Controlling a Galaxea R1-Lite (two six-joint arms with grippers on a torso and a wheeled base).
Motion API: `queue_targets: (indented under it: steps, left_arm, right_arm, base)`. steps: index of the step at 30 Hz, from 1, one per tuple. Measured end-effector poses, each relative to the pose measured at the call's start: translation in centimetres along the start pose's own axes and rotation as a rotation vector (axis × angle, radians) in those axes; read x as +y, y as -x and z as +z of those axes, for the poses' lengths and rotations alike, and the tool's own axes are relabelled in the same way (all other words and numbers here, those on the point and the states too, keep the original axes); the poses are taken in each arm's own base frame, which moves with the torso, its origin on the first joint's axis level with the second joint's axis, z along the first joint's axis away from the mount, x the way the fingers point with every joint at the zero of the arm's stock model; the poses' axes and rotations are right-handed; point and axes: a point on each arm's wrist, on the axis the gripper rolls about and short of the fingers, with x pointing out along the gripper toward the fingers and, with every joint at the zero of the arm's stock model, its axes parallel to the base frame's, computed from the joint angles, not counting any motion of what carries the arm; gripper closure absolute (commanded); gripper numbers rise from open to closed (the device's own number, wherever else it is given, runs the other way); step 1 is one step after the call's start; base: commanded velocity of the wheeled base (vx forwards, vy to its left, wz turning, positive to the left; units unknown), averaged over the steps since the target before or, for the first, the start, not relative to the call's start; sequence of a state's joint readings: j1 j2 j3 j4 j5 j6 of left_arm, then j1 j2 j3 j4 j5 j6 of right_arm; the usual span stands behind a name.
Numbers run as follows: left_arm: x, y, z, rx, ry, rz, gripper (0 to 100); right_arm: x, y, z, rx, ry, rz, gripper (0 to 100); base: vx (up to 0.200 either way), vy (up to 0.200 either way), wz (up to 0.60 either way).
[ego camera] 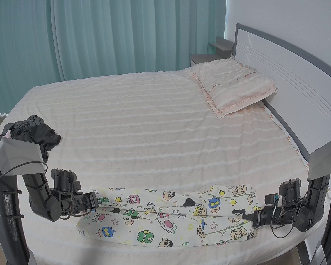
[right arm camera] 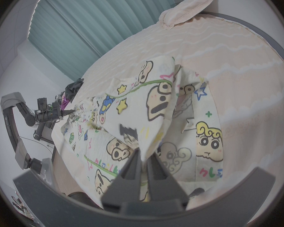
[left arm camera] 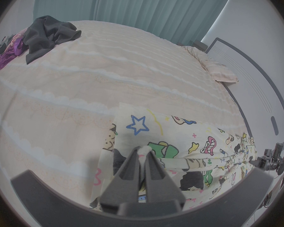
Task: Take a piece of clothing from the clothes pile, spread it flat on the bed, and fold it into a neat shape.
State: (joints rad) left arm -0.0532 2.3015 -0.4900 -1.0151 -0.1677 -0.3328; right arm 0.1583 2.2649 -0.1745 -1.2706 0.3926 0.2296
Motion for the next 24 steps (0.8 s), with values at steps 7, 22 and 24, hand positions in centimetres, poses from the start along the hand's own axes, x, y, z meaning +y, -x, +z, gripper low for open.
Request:
queue_targets:
  steps: [7, 22, 24]
  left_arm:
    - [0.1, -0.2, -0.2, 0.011, 0.013, 0.003, 0]
    - [2.9, 2.8, 2.0, -0.058, 0.274, -0.043, 0]
    - [3.1, 3.5, 2.6, -0.083, 0.331, -0.057, 0]
  right_arm:
    - [0.1, 0.3, -0.5, 0.015, 0.017, -0.005, 0]
    - [-0.9, 2.6, 0.4, -0.119, 0.000, -0.033, 0]
    - [-1.0, 2.7, 0.6, -0.133, -0.002, -0.033, 0]
  base:
    - [0.000, 0.000, 0.00]
    - [0.000, 0.000, 0.00]
    - [0.000, 0.000, 0.00]
